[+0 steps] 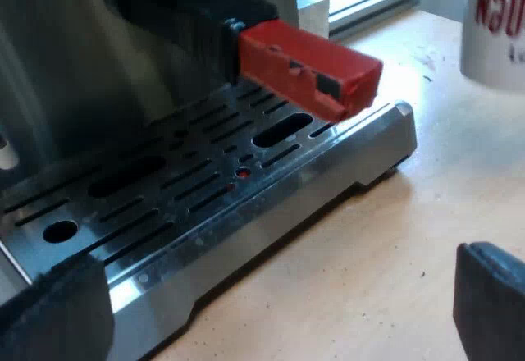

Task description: Place mug into machine

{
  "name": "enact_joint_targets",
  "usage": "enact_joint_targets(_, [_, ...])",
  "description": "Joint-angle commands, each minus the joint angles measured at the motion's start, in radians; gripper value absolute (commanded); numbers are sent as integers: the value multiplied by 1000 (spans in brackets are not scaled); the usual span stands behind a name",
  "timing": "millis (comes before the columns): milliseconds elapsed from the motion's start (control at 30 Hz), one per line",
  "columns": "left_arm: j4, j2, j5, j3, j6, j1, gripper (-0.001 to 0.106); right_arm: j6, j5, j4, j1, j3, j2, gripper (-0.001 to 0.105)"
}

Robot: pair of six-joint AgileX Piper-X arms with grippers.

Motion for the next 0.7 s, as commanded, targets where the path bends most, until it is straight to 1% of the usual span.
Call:
enact_joint_targets(33, [-53, 1, -17, 14, 2, -6, 85, 33, 133, -48, 106, -20, 15, 0])
enact_joint_targets(67, [-53, 1, -26, 14, 2, -6, 85, 51, 183, -63, 158, -20, 29, 0])
enact_joint_targets(100, [-53, 1, -29, 14, 2, -6, 85, 57, 209, -73, 184, -20, 37, 0])
enact_joint_targets(167, [-59, 1, -46, 14, 2, -6, 85, 65, 301, -116, 278, -20, 79, 0])
enact_joint_targets(200, [-60, 1, -50, 14, 2, -6, 85, 65, 314, -124, 291, -20, 88, 0])
enact_joint_targets(267, [-60, 1, -56, 14, 2, -6, 85, 68, 382, -170, 357, -20, 144, 0])
enact_joint_targets(333, [-60, 1, -55, 14, 2, -6, 85, 77, 423, -208, 387, -20, 197, 0])
enact_joint_targets(400, [-60, 1, -55, 14, 2, -6, 85, 79, 421, -271, 392, -20, 256, 0])
enact_joint_targets(567, [-60, 1, -53, 14, 2, -6, 85, 80, 421, -521, 392, -20, 423, 0])
enact_joint_targets(700, [-60, 1, -53, 14, 2, -6, 85, 80, 421, -647, 392, -20, 526, 0])
